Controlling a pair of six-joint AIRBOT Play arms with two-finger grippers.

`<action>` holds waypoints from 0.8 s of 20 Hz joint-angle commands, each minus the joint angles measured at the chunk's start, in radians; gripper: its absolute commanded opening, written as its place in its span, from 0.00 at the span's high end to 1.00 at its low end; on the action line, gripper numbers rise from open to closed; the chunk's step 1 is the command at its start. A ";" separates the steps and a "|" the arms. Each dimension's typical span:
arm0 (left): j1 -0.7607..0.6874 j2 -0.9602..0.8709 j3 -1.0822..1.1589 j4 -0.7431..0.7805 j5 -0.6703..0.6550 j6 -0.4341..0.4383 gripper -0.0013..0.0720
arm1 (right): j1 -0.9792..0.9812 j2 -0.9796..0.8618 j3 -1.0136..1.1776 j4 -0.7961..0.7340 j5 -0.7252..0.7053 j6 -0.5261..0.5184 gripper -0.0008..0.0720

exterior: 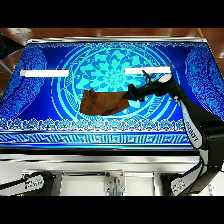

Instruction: Fold the shirts.

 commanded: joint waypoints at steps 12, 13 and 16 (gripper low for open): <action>-0.010 0.001 0.000 0.000 -0.098 0.004 0.93 | -0.392 0.258 0.540 -0.305 0.519 0.359 0.91; -0.010 0.001 0.000 0.000 -0.097 0.004 0.93 | -0.403 0.258 0.540 -0.325 0.517 0.355 0.91; -0.010 0.000 0.000 0.000 -0.097 0.005 0.93 | -0.402 0.246 0.540 -0.370 0.466 0.317 0.91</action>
